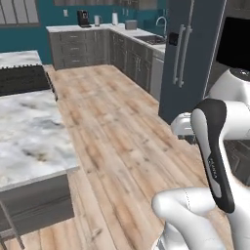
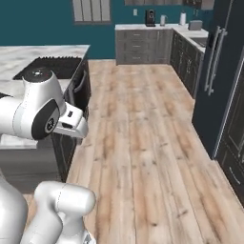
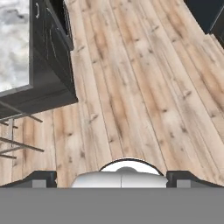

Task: Navigate to the toaster oven.

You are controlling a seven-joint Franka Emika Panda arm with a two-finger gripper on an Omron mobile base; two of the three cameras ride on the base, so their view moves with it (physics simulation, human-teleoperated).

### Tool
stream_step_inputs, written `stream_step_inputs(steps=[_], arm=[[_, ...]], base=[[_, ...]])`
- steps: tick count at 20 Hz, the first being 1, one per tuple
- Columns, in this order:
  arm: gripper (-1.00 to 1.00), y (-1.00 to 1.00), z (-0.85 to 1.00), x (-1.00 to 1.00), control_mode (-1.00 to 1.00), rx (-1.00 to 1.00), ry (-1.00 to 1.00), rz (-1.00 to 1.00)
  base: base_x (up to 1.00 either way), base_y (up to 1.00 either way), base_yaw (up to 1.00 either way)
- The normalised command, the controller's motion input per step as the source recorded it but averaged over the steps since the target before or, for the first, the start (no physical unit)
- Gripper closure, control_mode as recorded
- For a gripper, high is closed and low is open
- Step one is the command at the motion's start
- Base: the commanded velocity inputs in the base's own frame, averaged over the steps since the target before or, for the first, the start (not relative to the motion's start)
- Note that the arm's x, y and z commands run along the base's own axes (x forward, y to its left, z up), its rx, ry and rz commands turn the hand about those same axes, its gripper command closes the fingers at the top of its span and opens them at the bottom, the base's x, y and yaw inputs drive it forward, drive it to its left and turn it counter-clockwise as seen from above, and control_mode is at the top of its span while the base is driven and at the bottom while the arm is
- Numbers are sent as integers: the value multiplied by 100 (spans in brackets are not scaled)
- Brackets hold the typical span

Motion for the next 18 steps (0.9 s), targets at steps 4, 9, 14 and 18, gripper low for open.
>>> stream_step_inputs(steps=[4, 9, 14, 18], arm=[[-100, 0, 0, 0, 100, 0, 0, 0], [-100, 0, 0, 0, 100, 0, 0, 0], [-100, 0, 0, 0, 100, 0, 0, 0], [-100, 0, 0, 0, 100, 0, 0, 0]], base=[[100, -100, 17], [100, -82, 1], [100, -18, -8], [100, 1, -22]])
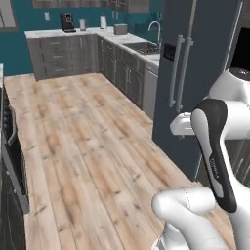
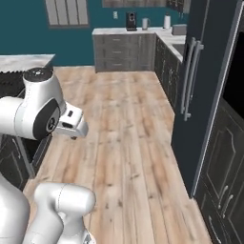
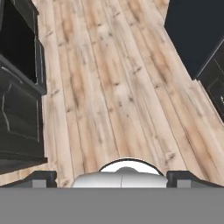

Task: Navigate to the toaster oven.

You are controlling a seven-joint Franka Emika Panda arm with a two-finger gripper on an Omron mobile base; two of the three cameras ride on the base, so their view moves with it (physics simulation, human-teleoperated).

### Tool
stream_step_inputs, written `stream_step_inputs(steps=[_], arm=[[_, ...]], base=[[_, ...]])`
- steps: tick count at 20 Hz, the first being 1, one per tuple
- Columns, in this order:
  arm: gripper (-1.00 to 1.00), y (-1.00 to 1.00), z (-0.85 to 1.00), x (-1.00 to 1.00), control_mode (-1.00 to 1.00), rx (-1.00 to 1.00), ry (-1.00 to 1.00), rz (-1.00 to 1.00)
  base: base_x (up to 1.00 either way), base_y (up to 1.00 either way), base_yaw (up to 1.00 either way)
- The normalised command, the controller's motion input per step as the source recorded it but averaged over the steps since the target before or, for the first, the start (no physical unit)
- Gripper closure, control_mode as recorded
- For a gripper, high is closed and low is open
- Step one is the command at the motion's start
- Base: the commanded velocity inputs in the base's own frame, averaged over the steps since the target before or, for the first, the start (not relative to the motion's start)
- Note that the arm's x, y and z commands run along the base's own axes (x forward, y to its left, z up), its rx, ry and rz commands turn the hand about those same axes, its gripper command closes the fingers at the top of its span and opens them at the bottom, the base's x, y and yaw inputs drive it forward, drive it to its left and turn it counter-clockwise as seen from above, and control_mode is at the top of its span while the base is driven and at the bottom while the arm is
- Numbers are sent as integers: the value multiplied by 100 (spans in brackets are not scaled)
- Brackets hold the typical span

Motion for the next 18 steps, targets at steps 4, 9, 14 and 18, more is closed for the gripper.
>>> stream_step_inputs(steps=[4, 9, 14, 18], arm=[[-100, 0, 0, 0, 100, 0, 0, 0], [-100, 0, 0, 0, 100, 0, 0, 0], [-100, 0, 0, 0, 100, 0, 0, 0], [-100, 0, 0, 0, 100, 0, 0, 0]], base=[[100, 13, -27], [100, 36, -35], [100, 57, -39], [100, 63, -41]])
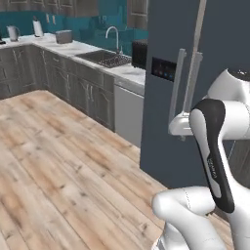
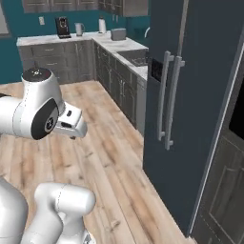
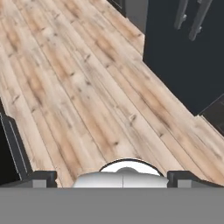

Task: Navigate to the toaster oven.

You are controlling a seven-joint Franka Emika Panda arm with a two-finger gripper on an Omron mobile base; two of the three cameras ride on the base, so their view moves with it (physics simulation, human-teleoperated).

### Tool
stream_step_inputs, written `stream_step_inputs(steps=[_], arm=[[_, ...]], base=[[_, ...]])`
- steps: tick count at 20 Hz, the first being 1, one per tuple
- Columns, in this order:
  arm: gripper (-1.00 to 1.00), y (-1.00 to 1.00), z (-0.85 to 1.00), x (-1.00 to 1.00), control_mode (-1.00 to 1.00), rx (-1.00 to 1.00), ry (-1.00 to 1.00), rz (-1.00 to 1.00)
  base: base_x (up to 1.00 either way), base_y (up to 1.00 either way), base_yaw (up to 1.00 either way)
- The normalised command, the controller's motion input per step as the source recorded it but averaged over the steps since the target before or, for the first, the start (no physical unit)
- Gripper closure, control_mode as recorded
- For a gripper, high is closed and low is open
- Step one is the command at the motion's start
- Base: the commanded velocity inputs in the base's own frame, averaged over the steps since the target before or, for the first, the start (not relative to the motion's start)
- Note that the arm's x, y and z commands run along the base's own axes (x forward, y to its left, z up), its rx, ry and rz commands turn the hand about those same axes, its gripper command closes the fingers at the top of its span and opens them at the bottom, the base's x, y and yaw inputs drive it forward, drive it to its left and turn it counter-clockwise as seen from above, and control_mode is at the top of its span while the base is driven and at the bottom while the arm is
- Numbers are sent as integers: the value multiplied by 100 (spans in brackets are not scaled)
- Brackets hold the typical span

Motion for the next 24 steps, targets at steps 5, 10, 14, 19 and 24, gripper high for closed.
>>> stream_step_inputs(steps=[5, 10, 14, 19, 24], arm=[[-100, 0, 0, 0, 100, 0, 0, 0], [-100, 0, 0, 0, 100, 0, 0, 0], [-100, 0, 0, 0, 100, 0, 0, 0], [-100, 0, 0, 0, 100, 0, 0, 0], [-100, 0, 0, 0, 100, 0, 0, 0]], base=[[100, 69, -43], [100, 83, -47], [100, 93, -51], [100, 100, -52], [100, 100, -51]])
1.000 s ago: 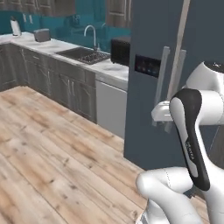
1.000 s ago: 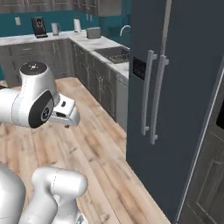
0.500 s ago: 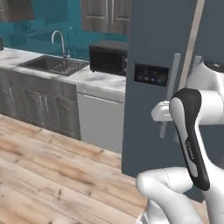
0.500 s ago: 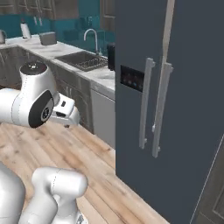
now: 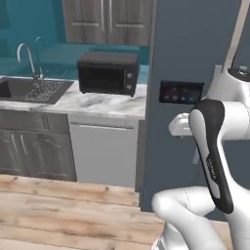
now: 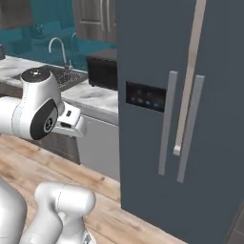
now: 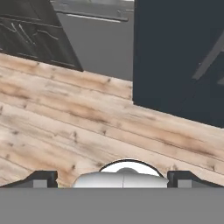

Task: Navigate to the toaster oven.

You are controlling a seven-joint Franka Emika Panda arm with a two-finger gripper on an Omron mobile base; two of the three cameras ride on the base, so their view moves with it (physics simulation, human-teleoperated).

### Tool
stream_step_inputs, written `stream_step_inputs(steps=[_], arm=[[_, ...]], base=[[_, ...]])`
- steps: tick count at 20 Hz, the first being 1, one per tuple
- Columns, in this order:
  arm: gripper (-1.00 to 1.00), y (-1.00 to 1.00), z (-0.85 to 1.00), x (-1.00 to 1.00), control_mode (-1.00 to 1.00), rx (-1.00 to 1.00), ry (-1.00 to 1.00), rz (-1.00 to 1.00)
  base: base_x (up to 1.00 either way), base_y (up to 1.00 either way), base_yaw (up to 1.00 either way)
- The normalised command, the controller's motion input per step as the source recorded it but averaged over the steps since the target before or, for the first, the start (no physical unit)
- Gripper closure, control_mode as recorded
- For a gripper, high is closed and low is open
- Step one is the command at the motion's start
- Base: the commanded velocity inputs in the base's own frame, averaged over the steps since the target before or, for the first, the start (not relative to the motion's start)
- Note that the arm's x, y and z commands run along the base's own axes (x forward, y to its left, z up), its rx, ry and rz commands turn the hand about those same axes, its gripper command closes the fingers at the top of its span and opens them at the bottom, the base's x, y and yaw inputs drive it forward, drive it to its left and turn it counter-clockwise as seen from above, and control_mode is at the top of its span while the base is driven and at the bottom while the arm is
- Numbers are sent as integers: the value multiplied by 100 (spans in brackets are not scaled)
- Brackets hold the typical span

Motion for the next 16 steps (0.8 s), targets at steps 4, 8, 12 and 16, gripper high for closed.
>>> stream_step_inputs(steps=[4, 8, 12, 16], arm=[[-100, 0, 0, 0, 100, 0, 0, 0], [-100, 0, 0, 0, 100, 0, 0, 0], [-100, 0, 0, 0, 100, 0, 0, 0], [-100, 0, 0, 0, 100, 0, 0, 0]], base=[[100, 100, -47], [100, 100, -48], [100, 100, -48], [100, 100, -46]])
